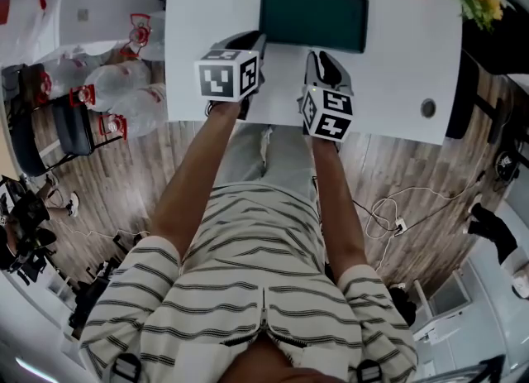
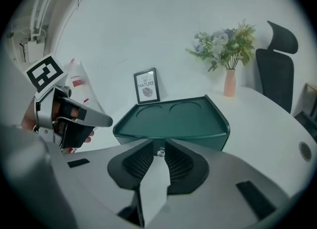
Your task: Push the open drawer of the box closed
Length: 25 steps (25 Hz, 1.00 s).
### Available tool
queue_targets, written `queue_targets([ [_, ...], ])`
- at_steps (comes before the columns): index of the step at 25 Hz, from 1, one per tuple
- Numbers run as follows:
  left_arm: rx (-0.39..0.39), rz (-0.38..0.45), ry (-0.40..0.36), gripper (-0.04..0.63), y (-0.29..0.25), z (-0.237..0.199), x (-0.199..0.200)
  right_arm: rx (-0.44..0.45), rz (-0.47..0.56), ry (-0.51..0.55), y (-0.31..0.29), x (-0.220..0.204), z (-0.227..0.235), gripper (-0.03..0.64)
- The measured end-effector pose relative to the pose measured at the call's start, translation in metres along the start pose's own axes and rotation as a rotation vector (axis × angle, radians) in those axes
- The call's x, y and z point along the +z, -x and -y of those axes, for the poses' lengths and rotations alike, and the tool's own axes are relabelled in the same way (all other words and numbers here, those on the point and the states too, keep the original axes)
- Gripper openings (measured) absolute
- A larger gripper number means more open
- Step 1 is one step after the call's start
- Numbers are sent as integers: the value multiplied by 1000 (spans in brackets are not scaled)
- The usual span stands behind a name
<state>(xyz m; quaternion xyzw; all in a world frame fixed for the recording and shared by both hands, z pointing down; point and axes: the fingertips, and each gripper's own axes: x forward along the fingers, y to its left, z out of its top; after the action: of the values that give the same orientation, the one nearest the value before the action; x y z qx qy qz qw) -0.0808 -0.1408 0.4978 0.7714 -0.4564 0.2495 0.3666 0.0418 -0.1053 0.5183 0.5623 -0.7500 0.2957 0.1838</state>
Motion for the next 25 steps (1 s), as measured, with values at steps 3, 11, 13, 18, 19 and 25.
queue_targets([
  [3, 0, 30, -22, 29, 14, 10, 5, 7, 28, 6, 13, 11, -4, 71],
  [11, -31, 132, -74, 2, 49, 40, 8, 30, 95, 27, 55, 34, -16, 21],
  [13, -35, 155, -91, 2, 59, 46, 9, 30, 110, 32, 64, 39, -19, 1],
  [18, -40, 231, -141, 2, 89, 63, 14, 51, 147, 52, 90, 52, -33, -3],
  [19, -43, 248, -153, 2, 95, 66, 16, 56, 157, 52, 96, 55, -35, -2],
  [25, -53, 352, -205, 2, 134, 84, 27, 68, 227, 54, 131, 76, -49, -2],
])
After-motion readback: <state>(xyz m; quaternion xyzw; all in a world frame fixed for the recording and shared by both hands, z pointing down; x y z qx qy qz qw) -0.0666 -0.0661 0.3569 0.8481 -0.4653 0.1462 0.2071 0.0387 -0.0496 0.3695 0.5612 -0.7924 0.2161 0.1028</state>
